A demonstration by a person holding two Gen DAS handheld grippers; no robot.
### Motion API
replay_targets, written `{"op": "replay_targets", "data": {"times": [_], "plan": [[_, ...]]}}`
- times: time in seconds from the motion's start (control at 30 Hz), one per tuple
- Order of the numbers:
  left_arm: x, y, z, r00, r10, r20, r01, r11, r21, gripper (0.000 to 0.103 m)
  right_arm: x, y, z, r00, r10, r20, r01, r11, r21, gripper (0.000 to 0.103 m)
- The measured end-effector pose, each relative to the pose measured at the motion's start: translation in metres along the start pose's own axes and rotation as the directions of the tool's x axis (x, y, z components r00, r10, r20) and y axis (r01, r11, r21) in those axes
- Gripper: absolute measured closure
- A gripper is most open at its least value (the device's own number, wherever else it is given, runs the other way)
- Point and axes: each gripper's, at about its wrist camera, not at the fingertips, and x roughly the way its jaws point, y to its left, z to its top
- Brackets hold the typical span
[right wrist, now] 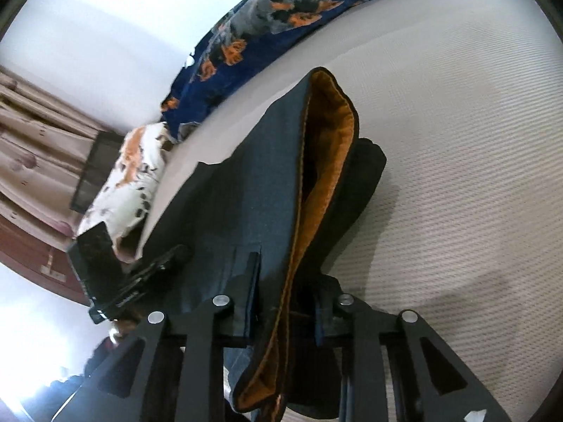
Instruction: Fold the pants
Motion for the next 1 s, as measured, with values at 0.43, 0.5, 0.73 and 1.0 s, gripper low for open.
{"op": "replay_targets", "data": {"times": [0.43, 0.5, 0.73, 1.0], "plan": [[-0.036, 0.074, 0.053, 0.990, 0.110, 0.087, -0.104, 0.992, -0.064, 0.085, 0.058, 0.059, 0.067, 0.995, 0.095, -0.012, -0.096, 0.993, -0.074, 0.080], [-0.040, 0.090, 0.064, 0.987, 0.127, 0.100, -0.121, 0.990, -0.072, 0.085, 0.072, 0.068, 0.081, 0.994, 0.109, -0.012, -0.110, 0.990, -0.086, 0.081], [-0.040, 0.143, 0.101, 0.970, 0.204, 0.131, -0.192, 0.977, -0.095, 0.085, 0.121, 0.096, 0.133, 0.990, 0.139, -0.023, -0.141, 0.982, -0.123, 0.081], [-0.028, 0.197, 0.134, 0.957, 0.252, 0.147, -0.231, 0.962, -0.143, 0.085, 0.172, 0.114, 0.184, 0.988, 0.152, -0.033, -0.155, 0.977, -0.146, 0.081]]}}
